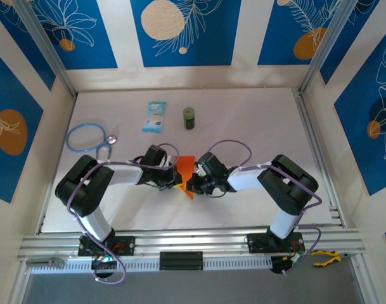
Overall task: Fold a paper plane with a square sheet of paper (pick it up from the middle)
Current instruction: Third fold the triangle at the center of the table.
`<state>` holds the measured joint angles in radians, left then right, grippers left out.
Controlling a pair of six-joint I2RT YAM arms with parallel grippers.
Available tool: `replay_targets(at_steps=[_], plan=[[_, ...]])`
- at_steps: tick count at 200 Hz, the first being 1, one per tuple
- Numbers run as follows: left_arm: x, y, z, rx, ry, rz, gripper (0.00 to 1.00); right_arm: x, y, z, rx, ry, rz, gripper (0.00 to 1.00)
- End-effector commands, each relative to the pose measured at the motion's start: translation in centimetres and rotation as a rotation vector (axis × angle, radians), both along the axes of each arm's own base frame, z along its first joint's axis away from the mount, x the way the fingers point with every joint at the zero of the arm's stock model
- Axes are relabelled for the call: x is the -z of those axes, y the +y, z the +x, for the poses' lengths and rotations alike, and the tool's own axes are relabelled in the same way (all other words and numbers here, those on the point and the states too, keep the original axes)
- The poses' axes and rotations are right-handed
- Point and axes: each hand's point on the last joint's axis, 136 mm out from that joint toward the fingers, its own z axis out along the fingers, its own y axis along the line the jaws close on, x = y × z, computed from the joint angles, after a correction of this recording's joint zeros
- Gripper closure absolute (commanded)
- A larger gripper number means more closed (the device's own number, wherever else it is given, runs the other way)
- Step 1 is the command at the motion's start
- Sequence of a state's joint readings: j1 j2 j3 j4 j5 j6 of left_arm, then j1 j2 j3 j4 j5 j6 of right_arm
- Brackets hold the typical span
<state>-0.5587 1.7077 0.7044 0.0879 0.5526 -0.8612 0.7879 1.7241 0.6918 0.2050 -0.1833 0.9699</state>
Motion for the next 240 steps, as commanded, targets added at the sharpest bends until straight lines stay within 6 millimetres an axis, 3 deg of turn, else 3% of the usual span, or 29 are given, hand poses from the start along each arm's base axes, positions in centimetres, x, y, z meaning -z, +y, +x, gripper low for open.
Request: replay_targets(at_steps=[1, 72, 140, 159, 185, 205, 240], plan=[[1.5, 2.1, 1.2, -0.032, 0.001, 0.070, 1.00, 3.8, -3.8, -3.3, -0.005, 0.120, -0.184, 0.99], [1.6, 6.4, 3.3, -0.114, 0.006, 0.093, 1.00, 4.0, -4.2, -3.5, -0.010, 0.123, -0.200, 0.99], [-3.1, 6.6, 4.3, -0.140, -0.094, 0.057, 1.00, 3.0, -4.0, -3.5, -0.066, 0.096, -0.167, 0.99], [-4.2, 5.6, 3.9, -0.117, -0.112, 0.013, 1.00, 2.8, -3.8, -3.3, -0.078, 0.091, -0.160, 0.99], [-5.1, 2.5, 2.5, -0.021, -0.127, -0.063, 1.00, 2.5, -3.7, -3.0, -0.080, 0.087, -0.160, 0.99], [-4.8, 0.8, 1.6, 0.043, -0.122, -0.081, 1.00, 2.3, -3.7, -2.7, -0.075, 0.082, -0.165, 0.99], [-2.8, -0.1, 1.3, 0.072, -0.083, -0.076, 1.00, 2.1, -3.7, -2.3, -0.060, 0.072, -0.163, 0.99]])
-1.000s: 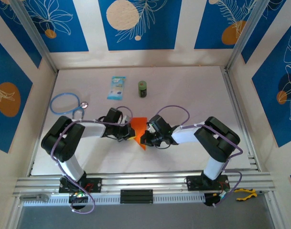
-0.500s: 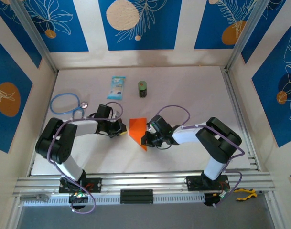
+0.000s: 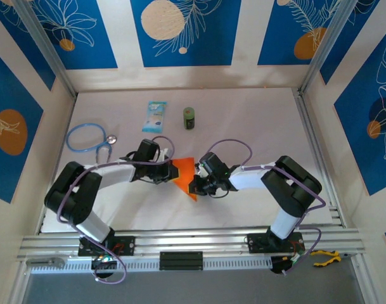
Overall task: Fold a paper plane with a square sheet of paper (pick it up from the middle)
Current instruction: Third fold the triangle at the center of the table.
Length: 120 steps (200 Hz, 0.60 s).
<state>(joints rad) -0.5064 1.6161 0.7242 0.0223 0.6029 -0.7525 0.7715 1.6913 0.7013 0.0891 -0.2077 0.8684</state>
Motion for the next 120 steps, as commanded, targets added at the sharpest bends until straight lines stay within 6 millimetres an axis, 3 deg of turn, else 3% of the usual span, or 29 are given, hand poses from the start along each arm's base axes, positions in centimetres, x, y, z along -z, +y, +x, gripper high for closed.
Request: replay_targets(at_steps=[1, 36, 83, 120], plan=[[0.5, -0.8, 0.3, 0.024, 0.016, -0.026, 1.00, 2.1, -2.5, -1.4, 0.013, 0.070, -0.122, 0.99], [3.1, 0.2, -0.1, 0.021, 0.048, 0.056, 1.00, 1.6, -2.3, -1.2, 0.005, 0.070, -0.113, 0.99], [5.8, 2.3, -1.4, 0.008, 0.091, 0.182, 1.00, -2.9, 0.9, -0.3, -0.064, 0.026, 0.026, 0.94], [5.7, 2.3, -1.4, 0.005, 0.090, 0.180, 1.00, -2.3, 2.9, 0.5, -0.087, 0.033, 0.024, 0.94]])
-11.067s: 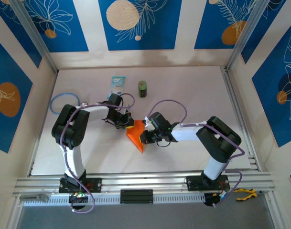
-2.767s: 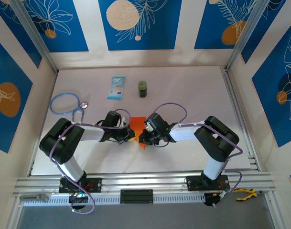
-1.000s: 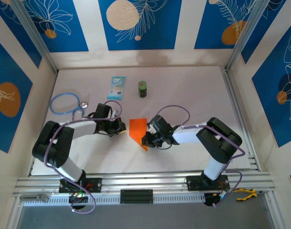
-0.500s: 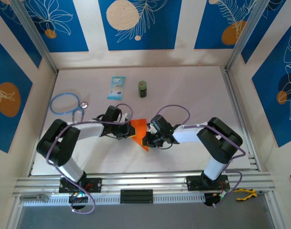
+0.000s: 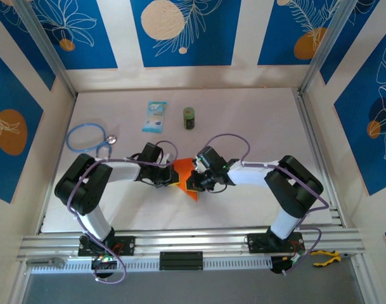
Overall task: Fold a paper plane with a square sheet of paper (pick it up from the middle)
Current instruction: Third fold the triangle at the center of the table.
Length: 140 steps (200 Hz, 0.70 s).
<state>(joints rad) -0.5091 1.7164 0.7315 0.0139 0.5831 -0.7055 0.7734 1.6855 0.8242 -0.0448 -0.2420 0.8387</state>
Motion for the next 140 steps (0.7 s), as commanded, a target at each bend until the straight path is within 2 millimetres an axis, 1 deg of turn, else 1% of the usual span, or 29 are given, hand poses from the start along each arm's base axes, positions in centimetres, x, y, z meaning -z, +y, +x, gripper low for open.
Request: replay_targets(at_steps=[1, 18, 32, 44, 60, 116, 140], plan=[[2.4, 1.8, -1.0, -0.019, 0.042, 0.113, 1.00, 0.5, 1.4, -0.3, -0.043, 0.031, 0.006, 0.94], [2.2, 1.8, -0.9, -0.016, 0.039, 0.115, 1.00, 1.6, 1.6, 0.0, -0.025, 0.048, -0.013, 0.94], [2.2, 1.8, -0.9, -0.015, 0.039, 0.117, 1.00, 2.4, 1.6, -0.1, -0.027, 0.063, -0.024, 0.94], [2.1, 1.8, -0.8, -0.014, 0.038, 0.116, 1.00, 3.2, 1.1, -0.5, -0.021, 0.072, -0.045, 0.94], [2.1, 1.8, -0.6, -0.017, 0.036, 0.117, 1.00, 3.7, 0.3, -1.1, -0.006, 0.081, -0.050, 0.94], [2.3, 2.2, -0.3, -0.028, 0.039, 0.130, 1.00, 3.5, -2.2, -3.2, 0.002, 0.071, -0.058, 0.94], [2.4, 2.4, -0.3, -0.031, 0.043, 0.133, 1.00, 3.4, -3.3, -4.4, -0.002, 0.071, -0.050, 0.94]])
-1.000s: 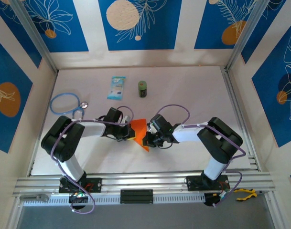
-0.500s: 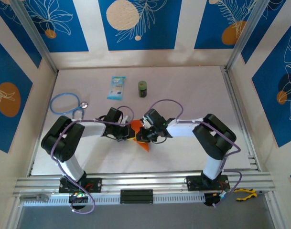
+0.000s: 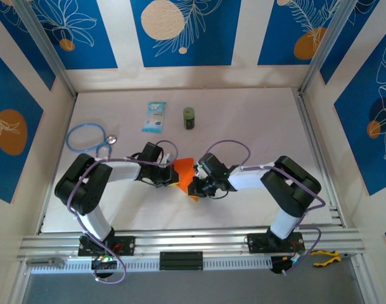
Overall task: Fold a paper plane with a square sheet of paper (pick it up from the middle)
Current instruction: Third fold the triangle at the center of the table.
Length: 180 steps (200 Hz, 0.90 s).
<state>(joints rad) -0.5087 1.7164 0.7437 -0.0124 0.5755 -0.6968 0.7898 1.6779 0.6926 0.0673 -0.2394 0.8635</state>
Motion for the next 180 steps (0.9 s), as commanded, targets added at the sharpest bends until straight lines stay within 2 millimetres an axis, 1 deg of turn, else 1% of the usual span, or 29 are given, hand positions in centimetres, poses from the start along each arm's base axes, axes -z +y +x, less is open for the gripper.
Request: replay_targets(at_steps=[1, 27, 45, 59, 75, 87, 110, 123, 139, 154, 180], plan=[[2.5, 2.3, -0.3, -0.033, 0.040, 0.120, 1.00, 0.8, -1.9, -2.3, -0.006, 0.048, -0.040, 0.94], [2.5, 2.3, -0.3, -0.032, 0.042, 0.120, 1.00, 0.7, -2.8, -3.4, -0.012, 0.049, -0.037, 0.94], [2.5, 2.3, -0.3, -0.034, 0.042, 0.116, 1.00, 0.2, -3.0, -3.2, -0.002, 0.030, -0.038, 0.94], [2.5, 2.2, -0.2, -0.032, 0.041, 0.115, 1.00, -1.0, -2.6, -2.6, 0.001, -0.003, -0.017, 0.94], [2.5, 2.2, -0.1, -0.031, 0.040, 0.115, 1.00, -2.1, -1.6, -1.9, 0.001, -0.038, 0.019, 0.94], [2.4, 2.1, -0.1, -0.030, 0.040, 0.111, 1.00, -2.3, -1.0, -1.5, -0.005, -0.052, 0.029, 0.94], [2.3, 2.0, 0.0, -0.027, 0.041, 0.109, 1.00, -1.2, -0.8, -0.8, 0.010, -0.035, -0.006, 0.94], [2.1, 2.0, 0.0, -0.023, 0.039, 0.107, 1.00, -0.4, -0.9, -0.9, 0.019, -0.017, -0.018, 0.94], [2.0, 2.0, 0.1, -0.022, 0.037, 0.106, 1.00, 0.5, -1.3, -1.4, 0.026, 0.003, -0.038, 0.93], [2.0, 1.9, 0.0, -0.021, 0.040, 0.105, 1.00, 1.3, -2.2, -2.0, 0.035, 0.019, -0.069, 0.94], [1.8, 1.8, 0.2, -0.022, 0.035, 0.100, 1.00, 1.7, -3.4, -3.0, 0.049, 0.021, -0.095, 0.93]])
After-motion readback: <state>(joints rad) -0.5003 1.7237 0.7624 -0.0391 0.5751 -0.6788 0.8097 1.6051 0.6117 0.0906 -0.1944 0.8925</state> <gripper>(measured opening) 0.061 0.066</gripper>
